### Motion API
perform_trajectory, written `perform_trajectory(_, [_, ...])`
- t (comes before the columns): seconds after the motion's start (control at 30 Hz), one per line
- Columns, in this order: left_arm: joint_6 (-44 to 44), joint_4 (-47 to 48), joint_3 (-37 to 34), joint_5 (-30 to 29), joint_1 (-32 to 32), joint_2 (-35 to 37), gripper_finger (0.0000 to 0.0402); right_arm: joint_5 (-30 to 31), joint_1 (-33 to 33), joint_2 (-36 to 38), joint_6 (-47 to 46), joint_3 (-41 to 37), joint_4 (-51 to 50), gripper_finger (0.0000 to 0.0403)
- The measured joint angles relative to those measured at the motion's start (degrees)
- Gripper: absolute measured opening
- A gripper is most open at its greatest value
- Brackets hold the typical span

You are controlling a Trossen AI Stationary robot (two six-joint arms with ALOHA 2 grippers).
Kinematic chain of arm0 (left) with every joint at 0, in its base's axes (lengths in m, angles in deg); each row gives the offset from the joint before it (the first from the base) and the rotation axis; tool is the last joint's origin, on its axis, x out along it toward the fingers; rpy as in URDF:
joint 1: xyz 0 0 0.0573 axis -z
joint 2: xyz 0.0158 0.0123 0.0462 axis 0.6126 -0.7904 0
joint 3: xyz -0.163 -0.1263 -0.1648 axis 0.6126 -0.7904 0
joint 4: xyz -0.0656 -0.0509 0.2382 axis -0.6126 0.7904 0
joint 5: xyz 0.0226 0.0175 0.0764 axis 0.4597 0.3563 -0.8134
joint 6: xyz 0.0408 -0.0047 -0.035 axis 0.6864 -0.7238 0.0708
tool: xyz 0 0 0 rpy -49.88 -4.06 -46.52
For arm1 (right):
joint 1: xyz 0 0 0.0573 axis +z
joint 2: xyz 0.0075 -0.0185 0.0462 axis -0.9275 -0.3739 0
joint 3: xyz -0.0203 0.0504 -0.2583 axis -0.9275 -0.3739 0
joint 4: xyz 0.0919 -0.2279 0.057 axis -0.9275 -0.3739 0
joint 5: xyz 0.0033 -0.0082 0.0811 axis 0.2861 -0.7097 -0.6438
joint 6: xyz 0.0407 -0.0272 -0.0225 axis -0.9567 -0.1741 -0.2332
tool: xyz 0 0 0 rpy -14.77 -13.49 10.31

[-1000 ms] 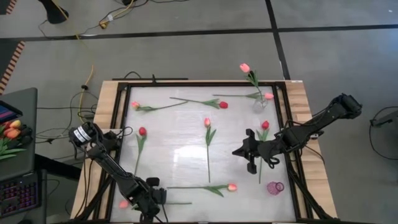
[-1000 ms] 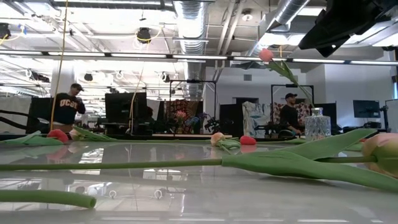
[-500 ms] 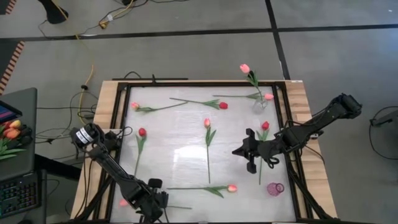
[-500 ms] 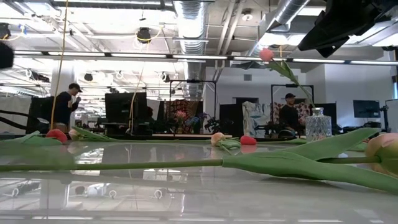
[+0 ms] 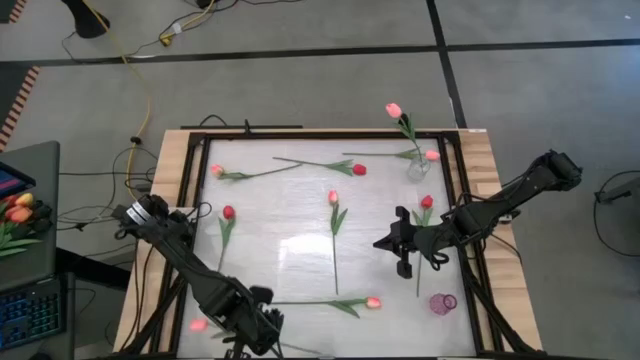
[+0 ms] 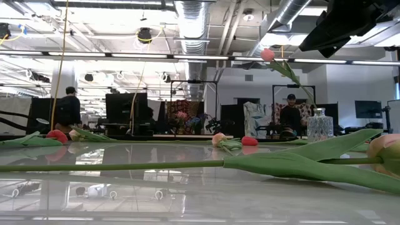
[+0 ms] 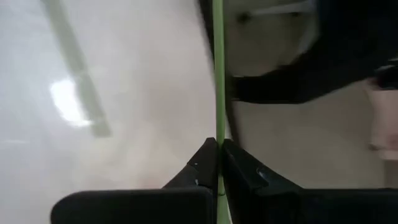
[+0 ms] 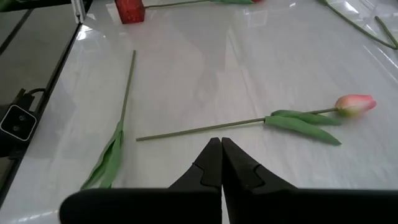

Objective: Sort flowers into vase by color
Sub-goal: Put the pink flower in the transparent vase

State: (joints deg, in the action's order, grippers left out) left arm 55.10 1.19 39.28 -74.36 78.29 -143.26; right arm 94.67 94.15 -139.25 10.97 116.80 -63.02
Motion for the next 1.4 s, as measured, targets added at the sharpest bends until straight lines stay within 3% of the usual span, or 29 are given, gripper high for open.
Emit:
perform_trajectory(0.2, [14.3,14.4,13.1,-18.4,-3.8,0.2,0.0,0.0,0.0,1.4,4.7,1.2,-0.8,0.0027])
perform_trajectory(0.43, [31.7,20.8,14.8,-30.1,-15.0,-0.8,0.0,0.0,-0.1,2.7,11.3,7.7,-0.7,0.0027])
perform_trajectory(0.7, [64.4,11.8,14.7,-55.0,-20.4,-5.6,0.0,-0.1,-5.9,2.7,2.5,11.4,-1.6,0.0035])
perform_trajectory(0.87, [82.6,1.7,14.7,-66.0,-22.8,-8.1,0.0,-5.2,-11.9,2.7,-1.8,11.7,-5.5,0.0085])
perform_trajectory(1.0, [93.5,-5.6,14.8,-67.4,-24.5,-9.6,0.0,-10.5,-15.6,2.7,-2.3,11.7,-5.1,0.0159])
perform_trajectory(1.17, [102.0,-13.0,14.7,-67.2,-26.5,-11.4,0.0,-11.0,-18.3,2.7,0.0,11.7,-5.7,0.0252])
perform_trajectory(1.27, [105.0,-17.3,14.8,-66.7,-27.6,-11.8,0.0,-11.8,-19.2,2.7,3.6,11.6,-5.9,0.0279])
perform_trajectory(1.4, [108.2,-20.8,14.7,-64.4,-28.6,-12.0,0.0,-11.9,-19.4,2.7,6.1,11.6,-7.0,0.0285])
